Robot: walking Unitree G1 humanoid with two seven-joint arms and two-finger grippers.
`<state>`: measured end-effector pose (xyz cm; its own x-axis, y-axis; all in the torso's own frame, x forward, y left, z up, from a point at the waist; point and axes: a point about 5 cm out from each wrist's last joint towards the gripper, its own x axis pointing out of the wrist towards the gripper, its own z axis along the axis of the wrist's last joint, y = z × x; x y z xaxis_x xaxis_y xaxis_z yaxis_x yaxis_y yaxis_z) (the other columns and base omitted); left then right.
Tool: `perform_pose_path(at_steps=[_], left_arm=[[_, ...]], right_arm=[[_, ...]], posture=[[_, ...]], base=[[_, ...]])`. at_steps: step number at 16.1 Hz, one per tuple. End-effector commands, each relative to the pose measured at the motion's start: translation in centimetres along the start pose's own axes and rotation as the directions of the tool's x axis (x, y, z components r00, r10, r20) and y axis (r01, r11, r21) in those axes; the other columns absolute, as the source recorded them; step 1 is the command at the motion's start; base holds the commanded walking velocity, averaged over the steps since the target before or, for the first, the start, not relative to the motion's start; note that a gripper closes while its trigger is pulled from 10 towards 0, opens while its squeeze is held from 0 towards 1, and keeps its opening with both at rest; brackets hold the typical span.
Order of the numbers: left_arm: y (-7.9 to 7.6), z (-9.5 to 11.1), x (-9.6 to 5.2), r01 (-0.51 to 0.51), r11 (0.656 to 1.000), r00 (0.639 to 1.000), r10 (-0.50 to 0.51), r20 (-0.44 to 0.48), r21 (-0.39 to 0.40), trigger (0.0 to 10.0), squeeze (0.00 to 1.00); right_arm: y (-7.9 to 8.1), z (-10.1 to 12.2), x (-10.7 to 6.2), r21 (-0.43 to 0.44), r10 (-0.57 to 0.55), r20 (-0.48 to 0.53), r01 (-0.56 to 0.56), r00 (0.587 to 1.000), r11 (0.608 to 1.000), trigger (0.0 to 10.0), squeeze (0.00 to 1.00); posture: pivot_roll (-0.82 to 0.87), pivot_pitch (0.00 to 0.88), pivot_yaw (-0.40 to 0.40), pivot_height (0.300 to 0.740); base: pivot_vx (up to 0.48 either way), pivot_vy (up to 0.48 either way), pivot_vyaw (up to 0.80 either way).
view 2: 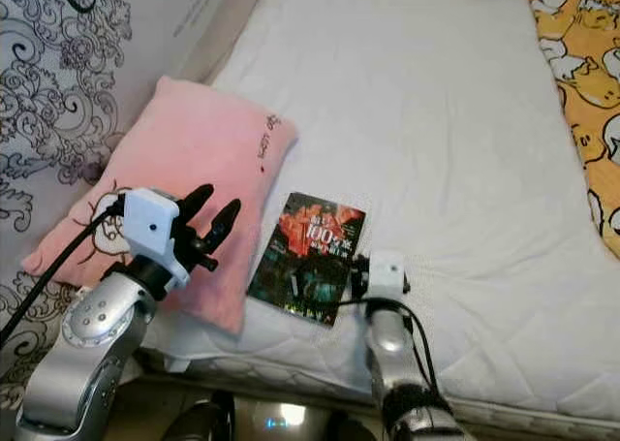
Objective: Clean up the room
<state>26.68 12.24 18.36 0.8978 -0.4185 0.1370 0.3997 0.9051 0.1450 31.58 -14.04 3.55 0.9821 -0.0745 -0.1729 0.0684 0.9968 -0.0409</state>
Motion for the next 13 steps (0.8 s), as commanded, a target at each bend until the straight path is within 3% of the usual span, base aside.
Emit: perform_pose_path(at_steps=[1,7,11,13], left_arm=[[-0.4,0.0,-0.4,0.008,1.000,1.000,-0.008,-0.008,0.001,10.0,0.00],[-0.4,-0.4,-0.7,-0.017,1.000,1.000,0.017,-0.026,-0.003,10.0,0.00],[-0.4,-0.5,-0.8,-0.029,1.000,0.999,0.028,-0.030,-0.001,10.0,0.00],[-0.5,-0.6,-0.8,-0.032,0.999,0.999,0.032,-0.032,-0.002,10.0,0.00]], right_arm=[[1.6,-0.1,-0.1,-0.031,0.083,-0.012,-0.084,0.996,0.996,10.0,0.00],[4.3,-0.7,-0.4,-0.007,0.231,-0.085,-0.232,0.969,0.973,10.0,0.00],[4.4,1.4,0.9,-0.146,0.237,-0.037,-0.240,0.971,0.960,10.0,0.00],[4.8,2.5,1.4,-0.150,0.272,-0.019,-0.272,0.962,0.951,10.0,0.00]], posture=[[0.31,0.314,-0.037,0.740],[0.32,0.311,-0.052,0.740],[0.33,0.308,-0.057,0.740],[0.33,0.305,-0.063,0.740]], base=[[0.000,0.000,0.00],[0.000,0.000,0.00],[0.000,0.000,0.00],[0.000,0.000,0.00]])
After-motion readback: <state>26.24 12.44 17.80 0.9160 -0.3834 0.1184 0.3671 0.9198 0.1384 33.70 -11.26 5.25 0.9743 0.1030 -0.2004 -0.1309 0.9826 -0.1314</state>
